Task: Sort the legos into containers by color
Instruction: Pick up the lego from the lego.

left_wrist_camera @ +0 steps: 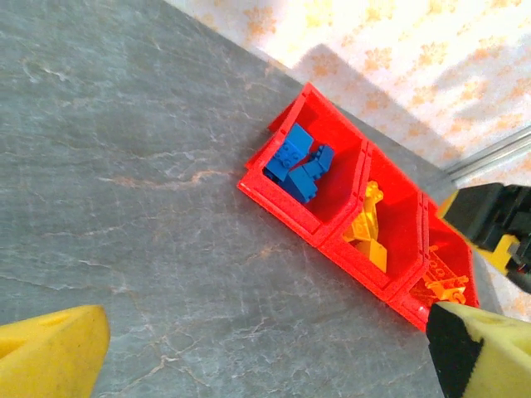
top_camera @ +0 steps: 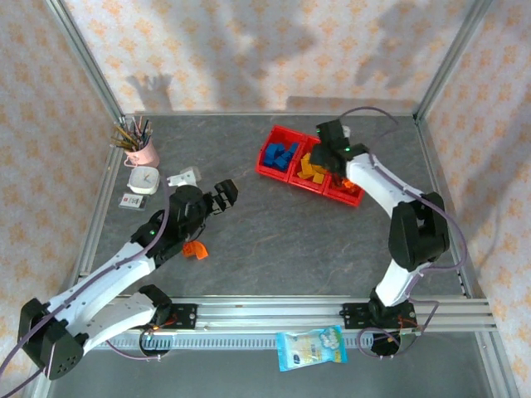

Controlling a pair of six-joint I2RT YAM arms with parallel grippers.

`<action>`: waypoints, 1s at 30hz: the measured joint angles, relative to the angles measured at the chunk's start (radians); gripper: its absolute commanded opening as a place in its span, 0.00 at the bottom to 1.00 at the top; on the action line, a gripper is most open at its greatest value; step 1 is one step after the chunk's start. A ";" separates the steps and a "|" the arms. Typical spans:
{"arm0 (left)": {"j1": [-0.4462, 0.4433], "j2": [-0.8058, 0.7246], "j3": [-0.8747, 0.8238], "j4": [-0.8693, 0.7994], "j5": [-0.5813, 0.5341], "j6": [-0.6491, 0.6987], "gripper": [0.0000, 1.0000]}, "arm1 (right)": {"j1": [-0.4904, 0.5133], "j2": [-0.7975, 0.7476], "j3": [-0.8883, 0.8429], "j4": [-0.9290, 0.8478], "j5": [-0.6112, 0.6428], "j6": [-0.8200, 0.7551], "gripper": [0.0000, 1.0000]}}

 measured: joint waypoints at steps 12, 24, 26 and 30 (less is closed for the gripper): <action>0.032 -0.244 0.116 -0.366 -0.153 -0.078 0.99 | 0.474 0.012 -0.043 0.164 -0.150 0.000 0.79; 0.033 -0.342 0.210 -0.586 -0.278 -0.156 0.99 | 0.745 0.209 0.003 0.308 -0.202 -0.004 0.79; 0.033 -0.360 0.210 -0.605 -0.293 -0.166 0.99 | 0.766 0.257 0.038 0.308 -0.202 -0.008 0.79; 0.033 -0.376 0.211 -0.637 -0.315 -0.184 0.99 | 0.798 0.346 0.133 0.310 -0.198 -0.016 0.78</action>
